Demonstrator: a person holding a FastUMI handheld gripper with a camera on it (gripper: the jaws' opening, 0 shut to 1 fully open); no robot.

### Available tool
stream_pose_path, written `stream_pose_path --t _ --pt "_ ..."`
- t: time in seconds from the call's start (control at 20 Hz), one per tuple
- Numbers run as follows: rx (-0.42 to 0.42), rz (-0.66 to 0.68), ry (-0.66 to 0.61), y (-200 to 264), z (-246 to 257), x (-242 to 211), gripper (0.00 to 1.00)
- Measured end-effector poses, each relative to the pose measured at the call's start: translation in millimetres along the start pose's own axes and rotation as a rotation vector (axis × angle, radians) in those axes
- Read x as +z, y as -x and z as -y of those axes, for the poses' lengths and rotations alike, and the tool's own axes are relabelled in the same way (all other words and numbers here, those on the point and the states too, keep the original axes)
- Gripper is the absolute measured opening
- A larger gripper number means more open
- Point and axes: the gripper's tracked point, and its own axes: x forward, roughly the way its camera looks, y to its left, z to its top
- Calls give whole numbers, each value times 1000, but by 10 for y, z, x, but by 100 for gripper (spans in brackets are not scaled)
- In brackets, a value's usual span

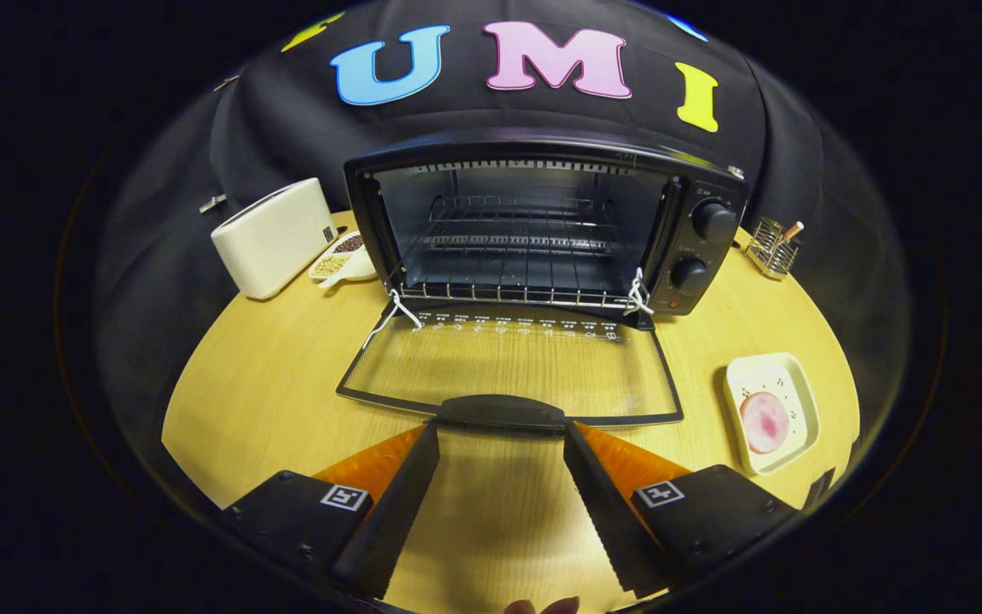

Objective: Open the toaster oven, put the food inside, and close the toaster oven door.

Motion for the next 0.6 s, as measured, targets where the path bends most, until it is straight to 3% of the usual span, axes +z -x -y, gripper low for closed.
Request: stream_pose_path --t 0.35,0.6 --pt "66 64 11 254 237 199 98" --pt "76 31 3 390 612 206 98"
